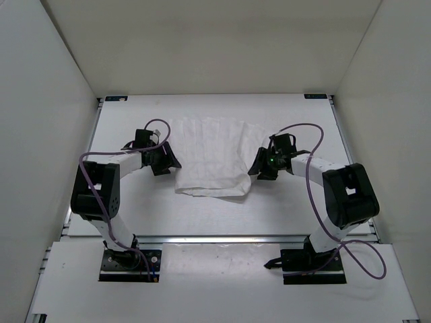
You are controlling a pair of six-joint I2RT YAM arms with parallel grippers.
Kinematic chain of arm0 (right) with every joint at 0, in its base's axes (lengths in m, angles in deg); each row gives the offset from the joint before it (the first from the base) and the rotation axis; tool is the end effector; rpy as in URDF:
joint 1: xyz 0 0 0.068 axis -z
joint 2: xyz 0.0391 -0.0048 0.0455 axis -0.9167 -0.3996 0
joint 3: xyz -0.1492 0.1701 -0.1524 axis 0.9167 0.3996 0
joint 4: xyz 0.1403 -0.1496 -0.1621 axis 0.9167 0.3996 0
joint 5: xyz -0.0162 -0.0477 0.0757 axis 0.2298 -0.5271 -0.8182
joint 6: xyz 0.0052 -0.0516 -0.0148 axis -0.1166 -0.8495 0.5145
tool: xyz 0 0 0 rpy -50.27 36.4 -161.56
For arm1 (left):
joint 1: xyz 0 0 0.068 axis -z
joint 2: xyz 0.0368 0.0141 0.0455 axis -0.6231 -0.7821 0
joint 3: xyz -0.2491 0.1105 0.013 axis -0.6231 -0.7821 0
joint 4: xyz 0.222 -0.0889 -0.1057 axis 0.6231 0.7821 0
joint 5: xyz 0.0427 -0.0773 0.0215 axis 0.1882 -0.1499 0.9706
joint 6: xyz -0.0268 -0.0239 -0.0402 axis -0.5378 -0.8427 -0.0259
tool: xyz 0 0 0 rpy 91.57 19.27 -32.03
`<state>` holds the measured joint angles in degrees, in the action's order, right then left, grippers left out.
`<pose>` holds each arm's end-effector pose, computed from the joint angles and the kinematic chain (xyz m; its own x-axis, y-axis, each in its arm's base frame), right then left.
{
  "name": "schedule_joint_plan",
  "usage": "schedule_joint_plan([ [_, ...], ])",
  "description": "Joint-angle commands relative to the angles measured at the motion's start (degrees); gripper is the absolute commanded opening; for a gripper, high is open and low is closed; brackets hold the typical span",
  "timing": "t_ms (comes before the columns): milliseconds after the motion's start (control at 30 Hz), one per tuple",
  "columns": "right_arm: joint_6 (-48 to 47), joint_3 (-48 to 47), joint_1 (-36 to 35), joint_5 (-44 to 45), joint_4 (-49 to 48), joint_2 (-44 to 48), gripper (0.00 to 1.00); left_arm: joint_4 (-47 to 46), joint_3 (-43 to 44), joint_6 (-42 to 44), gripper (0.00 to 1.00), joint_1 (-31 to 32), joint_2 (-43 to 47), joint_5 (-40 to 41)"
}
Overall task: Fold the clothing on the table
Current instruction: Flatten the skirt out
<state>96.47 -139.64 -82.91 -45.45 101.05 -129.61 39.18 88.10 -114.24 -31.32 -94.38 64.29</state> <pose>0.3025 0.1015 0.1616 -0.9073 0.2668 -0.3249 0.0591 0.8460 0.5298 0.3199 -0.0525 0.1528 -0.8841 -0.3583 -0.3001 -0.1729 0.8474 -0.5021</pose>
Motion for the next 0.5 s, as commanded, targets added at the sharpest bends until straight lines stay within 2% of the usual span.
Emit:
schedule_joint_plan([
  [0, 0.7, 1.9, 0.6, 0.6, 0.1, 3.5, 0.46, -1.6, 2.2, -0.7, 0.68, 0.0, -1.0, -1.0],
  [167, 1.1, 3.7, 0.8, 0.0, -0.9, 4.3, 0.46, -2.8, 3.0, -1.8, 0.67, 0.0, -2.0, 0.9],
  [367, 0.5, 1.8, -0.4, -0.3, -2.2, 0.6, 0.23, -3.3, 3.6, -2.8, 0.65, 0.0, -2.7, 3.3],
  [433, 0.3, 1.1, -0.8, 0.4, -1.8, -0.7, 0.05, -4.4, 3.2, -3.4, 0.64, -0.4, -2.6, 3.0],
  [467, 0.5, 0.8, -0.4, 0.3, -1.9, -1.1, 0.02, -4.4, 3.3, -3.6, 0.62, -0.4, -2.5, 3.3],
])
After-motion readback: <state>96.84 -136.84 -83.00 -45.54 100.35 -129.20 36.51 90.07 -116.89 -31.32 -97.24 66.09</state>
